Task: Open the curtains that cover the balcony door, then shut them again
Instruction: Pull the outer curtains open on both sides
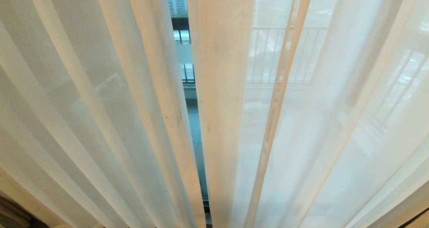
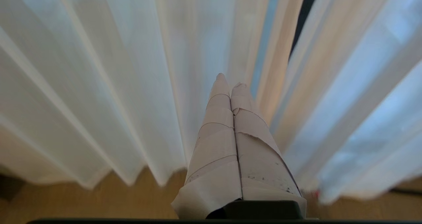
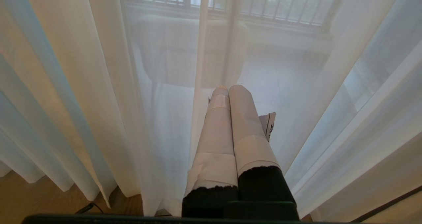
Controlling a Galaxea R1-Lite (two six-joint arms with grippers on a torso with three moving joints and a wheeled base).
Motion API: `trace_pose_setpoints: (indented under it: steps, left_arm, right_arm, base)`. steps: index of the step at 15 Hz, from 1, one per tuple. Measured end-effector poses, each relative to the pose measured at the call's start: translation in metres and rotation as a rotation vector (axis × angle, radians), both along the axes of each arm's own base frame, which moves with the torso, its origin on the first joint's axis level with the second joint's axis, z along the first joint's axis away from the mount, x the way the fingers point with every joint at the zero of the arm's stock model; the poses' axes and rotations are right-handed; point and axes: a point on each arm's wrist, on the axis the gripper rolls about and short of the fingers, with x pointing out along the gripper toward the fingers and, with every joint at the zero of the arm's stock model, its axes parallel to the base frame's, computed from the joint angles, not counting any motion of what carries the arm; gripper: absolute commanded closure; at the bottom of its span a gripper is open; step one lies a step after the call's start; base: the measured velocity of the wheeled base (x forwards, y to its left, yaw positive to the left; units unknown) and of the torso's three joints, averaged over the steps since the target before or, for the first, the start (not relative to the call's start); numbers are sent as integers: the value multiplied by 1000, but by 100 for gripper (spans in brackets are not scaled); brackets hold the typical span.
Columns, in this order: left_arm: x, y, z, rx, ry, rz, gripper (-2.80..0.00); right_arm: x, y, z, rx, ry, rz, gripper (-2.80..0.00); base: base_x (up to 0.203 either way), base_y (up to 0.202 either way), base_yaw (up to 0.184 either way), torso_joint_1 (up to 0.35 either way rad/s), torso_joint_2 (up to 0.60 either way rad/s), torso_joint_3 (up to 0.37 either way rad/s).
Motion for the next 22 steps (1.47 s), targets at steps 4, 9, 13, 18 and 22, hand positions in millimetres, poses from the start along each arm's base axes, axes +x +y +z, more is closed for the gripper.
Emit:
trace_pose_setpoints:
  steps: [4,9,13,18,22]
  left_arm:
    - [-8,1,-22,-1,54,13,0]
    - [-2,1,-29,12,-9,30,0]
    - [7,1,-27,9,-187,37,0]
    - [8,1,-33,13,-142,37,0]
    - [8,1,-34,6,-140,37,0]
  right_arm:
    - [0,0,0,0,0,0,0]
    - [0,0,0,0,0,0,0]
    - [0,0,0,0,0,0,0]
    - [0,0,0,0,0,0,0]
    - [0,0,0,0,0,0,0]
  base:
    - [0,0,0,0,0,0]
    - [0,0,0,0,0,0]
    - [0,0,0,0,0,0]
    - [0,0,0,0,0,0]
    - [0,0,0,0,0,0]
